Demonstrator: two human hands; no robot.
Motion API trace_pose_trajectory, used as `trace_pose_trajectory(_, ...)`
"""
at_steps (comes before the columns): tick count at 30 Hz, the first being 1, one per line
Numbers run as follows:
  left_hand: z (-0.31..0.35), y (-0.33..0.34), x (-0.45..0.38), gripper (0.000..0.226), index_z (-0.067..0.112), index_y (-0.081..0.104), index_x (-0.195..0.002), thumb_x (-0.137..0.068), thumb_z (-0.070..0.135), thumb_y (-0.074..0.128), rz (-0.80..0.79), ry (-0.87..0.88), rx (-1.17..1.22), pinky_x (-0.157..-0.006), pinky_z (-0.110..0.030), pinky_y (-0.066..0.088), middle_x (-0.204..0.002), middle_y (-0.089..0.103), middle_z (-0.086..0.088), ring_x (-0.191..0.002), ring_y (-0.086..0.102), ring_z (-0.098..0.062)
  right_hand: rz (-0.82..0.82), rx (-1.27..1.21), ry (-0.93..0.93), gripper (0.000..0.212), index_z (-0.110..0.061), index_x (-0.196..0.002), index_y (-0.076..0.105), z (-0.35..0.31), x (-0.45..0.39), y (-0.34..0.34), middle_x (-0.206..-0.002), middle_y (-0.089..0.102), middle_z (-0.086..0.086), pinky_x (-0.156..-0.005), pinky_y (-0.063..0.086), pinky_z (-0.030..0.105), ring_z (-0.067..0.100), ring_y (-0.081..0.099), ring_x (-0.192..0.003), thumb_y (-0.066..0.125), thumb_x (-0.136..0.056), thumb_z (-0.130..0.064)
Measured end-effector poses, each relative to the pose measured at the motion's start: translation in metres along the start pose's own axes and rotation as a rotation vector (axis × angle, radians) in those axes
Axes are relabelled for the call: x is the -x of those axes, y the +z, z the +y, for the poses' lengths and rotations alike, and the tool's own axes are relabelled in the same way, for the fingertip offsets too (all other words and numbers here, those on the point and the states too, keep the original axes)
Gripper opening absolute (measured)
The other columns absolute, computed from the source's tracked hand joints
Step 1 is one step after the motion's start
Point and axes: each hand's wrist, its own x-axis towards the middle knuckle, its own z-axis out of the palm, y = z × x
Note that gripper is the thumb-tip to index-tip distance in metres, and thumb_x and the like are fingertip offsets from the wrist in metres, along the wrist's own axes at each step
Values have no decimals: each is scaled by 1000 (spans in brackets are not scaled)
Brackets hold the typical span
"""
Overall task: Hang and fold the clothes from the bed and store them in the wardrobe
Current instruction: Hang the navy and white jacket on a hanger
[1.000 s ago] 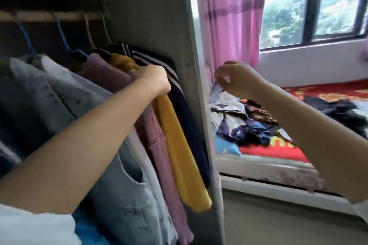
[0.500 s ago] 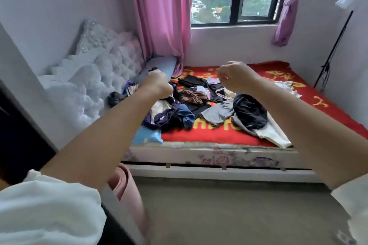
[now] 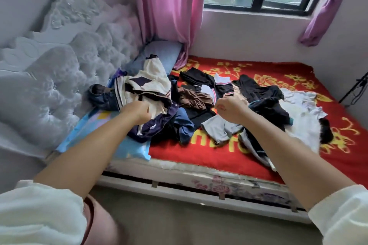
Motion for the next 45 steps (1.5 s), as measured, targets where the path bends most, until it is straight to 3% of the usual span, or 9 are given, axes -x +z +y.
trace_pose_trajectory(7, -37, 53, -78, 30, 10, 59, -111, -92, 27, 44, -173, -217, 103, -86, -31, 43, -122, 57, -13, -112, 53, -29, -252, -75, 31, 26, -4, -107, 63, 21, -103, 60, -110, 64, 14, -88, 45, 35, 30, 58, -103, 42, -92, -9)
trace_pose_trajectory(14, -79, 109, -161, 21, 9, 56, -104, -92, 22, 45, -313, -408, 193, -81, -30, 38, -124, 53, -14, -114, 49, -28, -518, -219, 78, 25, -1, -106, 63, 30, -214, 150, -109, 62, 18, -71, 33, 23, 22, 53, -90, 43, -94, -9)
trace_pose_trajectory(19, -101, 150, -220, 19, 3, 49, -105, -93, 16, 43, -341, -552, 312, -90, -35, 38, -137, 41, -18, -124, 41, -27, -704, -374, 202, 27, -5, -68, 52, 27, -286, 223, -67, 47, 6, -54, 30, 26, 16, 41, -62, 41, -93, -5)
trace_pose_trajectory(27, -117, 227, -270, 59, 5, 27, -139, -91, 24, 54, -304, -744, 538, -95, -41, 36, -138, 34, -21, -124, 37, -37, -729, -1053, 810, 10, -8, -97, 52, 2, -336, 344, -87, 55, 9, -85, 47, 34, 22, 53, -85, 42, -96, -8)
trace_pose_trajectory(30, -126, 247, -289, 75, 7, 13, -146, -89, 26, 58, -201, -819, 605, -101, -42, 31, -147, 23, -19, -132, 28, -35, -660, -1235, 980, 21, -2, -114, 52, -11, -356, 371, -121, 53, 25, -96, 41, 35, 25, 50, -99, 41, -96, -6)
trace_pose_trajectory(34, -141, 278, -301, 88, 5, 2, -147, -87, 28, 62, -244, -887, 700, -102, -40, 31, -151, 17, -17, -135, 26, -32, -589, -1300, 1208, 35, -2, -128, 45, -25, -381, 413, -139, 41, 16, -98, 39, 33, 26, 43, -126, 48, -95, -13)
trace_pose_trajectory(38, -150, 296, -304, 92, 4, 1, -147, -85, 23, 66, -252, -907, 726, -102, -36, 31, -151, 13, -17, -133, 30, -31, -438, -1326, 1352, 41, -5, -127, 46, -35, -401, 437, -135, 45, 11, -95, 41, 31, 25, 44, -124, 59, -90, -17)
trace_pose_trajectory(41, -157, 302, -311, 100, 8, -1, -148, -81, 25, 71, -253, -946, 791, -101, -34, 32, -151, 11, -18, -133, 30, -30, -356, -1383, 1392, 33, -8, -117, 53, -41, -409, 450, -108, 57, 5, -94, 44, 30, 21, 55, -104, 62, -88, -19)
trace_pose_trajectory(45, -169, 300, -320, 85, 9, 11, -147, -83, 18, 67, -276, -990, 879, -95, -30, 36, -147, 30, -14, -130, 37, -28, -336, -1586, 1350, 7, -7, -92, 57, -46, -421, 446, -79, 57, 4, -60, 52, 24, 15, 56, -70, 51, -93, -10)
